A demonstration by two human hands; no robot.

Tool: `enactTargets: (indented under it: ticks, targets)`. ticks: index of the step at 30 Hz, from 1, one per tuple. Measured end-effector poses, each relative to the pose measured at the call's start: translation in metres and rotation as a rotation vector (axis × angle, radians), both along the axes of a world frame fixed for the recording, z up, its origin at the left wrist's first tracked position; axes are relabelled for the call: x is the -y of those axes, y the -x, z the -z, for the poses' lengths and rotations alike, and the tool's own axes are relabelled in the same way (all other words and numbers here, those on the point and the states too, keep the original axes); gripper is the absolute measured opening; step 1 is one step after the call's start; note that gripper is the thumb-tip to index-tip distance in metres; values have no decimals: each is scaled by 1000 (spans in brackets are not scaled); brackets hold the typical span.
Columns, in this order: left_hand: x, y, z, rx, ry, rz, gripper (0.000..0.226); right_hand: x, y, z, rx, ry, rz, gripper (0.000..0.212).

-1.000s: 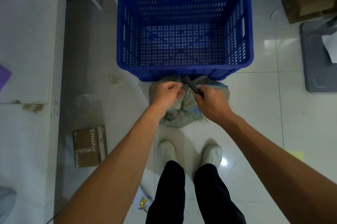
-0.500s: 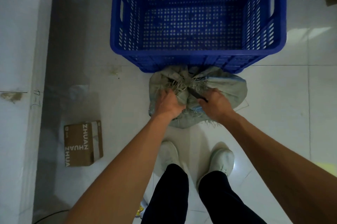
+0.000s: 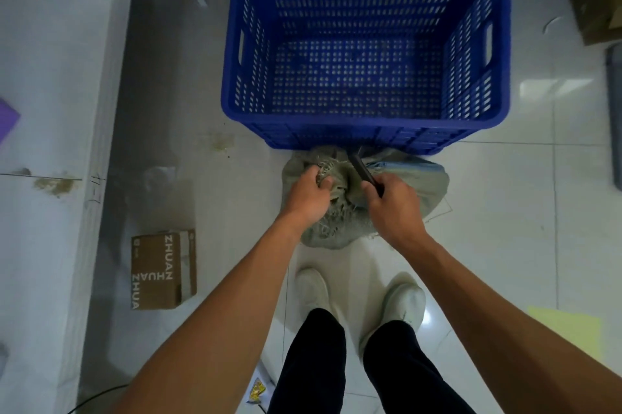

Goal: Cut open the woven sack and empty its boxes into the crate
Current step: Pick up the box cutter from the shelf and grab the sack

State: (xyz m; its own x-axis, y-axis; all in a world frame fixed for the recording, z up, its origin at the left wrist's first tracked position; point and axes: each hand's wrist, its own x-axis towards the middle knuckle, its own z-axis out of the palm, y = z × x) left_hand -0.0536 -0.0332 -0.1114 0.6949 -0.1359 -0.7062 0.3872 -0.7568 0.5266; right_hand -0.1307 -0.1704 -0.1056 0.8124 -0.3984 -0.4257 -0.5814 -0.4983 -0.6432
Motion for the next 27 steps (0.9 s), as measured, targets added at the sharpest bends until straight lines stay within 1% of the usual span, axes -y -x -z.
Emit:
enactTargets:
  ticks: [3, 6, 9, 11, 13, 15, 19, 22, 24, 26, 27]
  targets:
    - [13, -2, -45, 18, 18, 20, 29, 0, -3, -48, 48, -69, 19, 21]
    - [24, 2, -102, 18, -19, 97, 33, 2, -3, -105, 71, -163, 45, 23]
    - [29, 10, -158, 64, 4, 115, 21, 6, 4, -157, 114, -198, 59, 15]
    - [32, 13, -200, 87, 53, 109, 17, 10, 5, -198, 130, -239, 65, 16]
    - [34, 18, -245, 104, 84, 108, 17, 13, 6, -241, 144, -280, 63, 18]
    - [38, 22, -294, 141, 98, 121, 20, 15, 7, -287, 168, -281, 60, 18]
    - [46, 23, -390, 202, 143, 195, 31, 20, 5, -377, 255, -239, 53, 16]
    - [41, 18, -449, 226, 196, 257, 46, 23, 2, -441, 327, -243, 41, 19]
    - [38, 13, -491, 281, 217, 267, 43, 24, -3, -483, 376, -270, 50, 20]
    - [36, 15, -528, 334, 259, 294, 34, 24, -5, -521, 425, -273, 31, 19]
    - [30, 19, -557, 373, 283, 326, 31, 19, -3, -546, 461, -263, 23, 19]
